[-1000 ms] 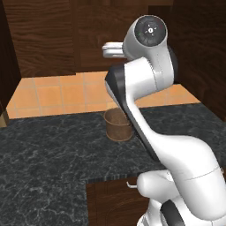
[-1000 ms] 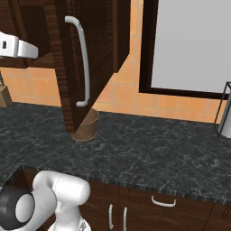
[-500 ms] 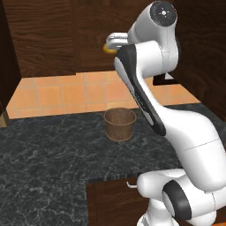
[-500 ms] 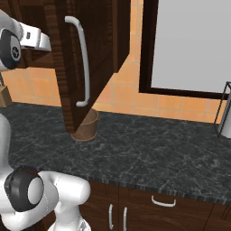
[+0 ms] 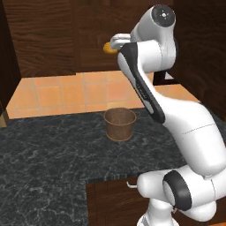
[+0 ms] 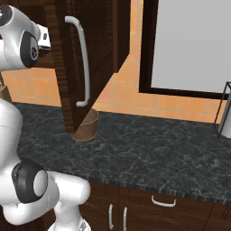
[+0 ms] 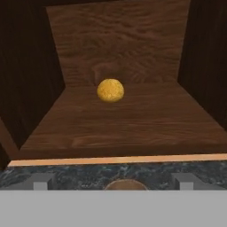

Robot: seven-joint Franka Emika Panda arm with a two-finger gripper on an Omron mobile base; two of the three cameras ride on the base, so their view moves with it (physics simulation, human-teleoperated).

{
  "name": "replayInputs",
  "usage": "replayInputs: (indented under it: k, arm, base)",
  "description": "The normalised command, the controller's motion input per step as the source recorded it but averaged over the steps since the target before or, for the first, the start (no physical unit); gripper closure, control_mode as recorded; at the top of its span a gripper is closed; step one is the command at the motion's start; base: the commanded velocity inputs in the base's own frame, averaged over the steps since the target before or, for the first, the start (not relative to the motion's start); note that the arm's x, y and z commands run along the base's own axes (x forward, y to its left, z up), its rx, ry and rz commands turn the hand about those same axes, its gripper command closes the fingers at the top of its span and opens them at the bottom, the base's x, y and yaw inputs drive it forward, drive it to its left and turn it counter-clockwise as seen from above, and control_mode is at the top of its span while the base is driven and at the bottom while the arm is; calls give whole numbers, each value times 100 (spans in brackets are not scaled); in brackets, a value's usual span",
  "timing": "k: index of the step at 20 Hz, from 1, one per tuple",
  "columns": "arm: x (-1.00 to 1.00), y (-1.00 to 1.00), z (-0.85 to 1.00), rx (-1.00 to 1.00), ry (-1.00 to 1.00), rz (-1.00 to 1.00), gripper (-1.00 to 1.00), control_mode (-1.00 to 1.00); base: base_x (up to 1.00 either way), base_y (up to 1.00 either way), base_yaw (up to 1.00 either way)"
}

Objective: Open the cabinet, pick up the bread from the cabinet and place it in the basket. Then move the basket to the dining counter.

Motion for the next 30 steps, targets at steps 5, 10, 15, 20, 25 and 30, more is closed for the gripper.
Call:
replayInputs:
  k: [5,10,15,20,25,30]
  arm:
    - [59,0,-25,0,2,0,-100,-100]
    - [59,0,-9,0,1,0,-100,-100]
    - [58,0,-1,0,5,0,-100,-100]
    - [52,0,-9,0,6,0,-100,-100]
    - [40,0,-4,0,2,0,-100,-100]
    - [41,0,-11,0,0,0,-100,-100]
  base:
    - [0,0,0]
    - [0,0,0]
    - [0,0,0]
    - [0,0,0]
    - [0,0,0]
    - [0,0,0]
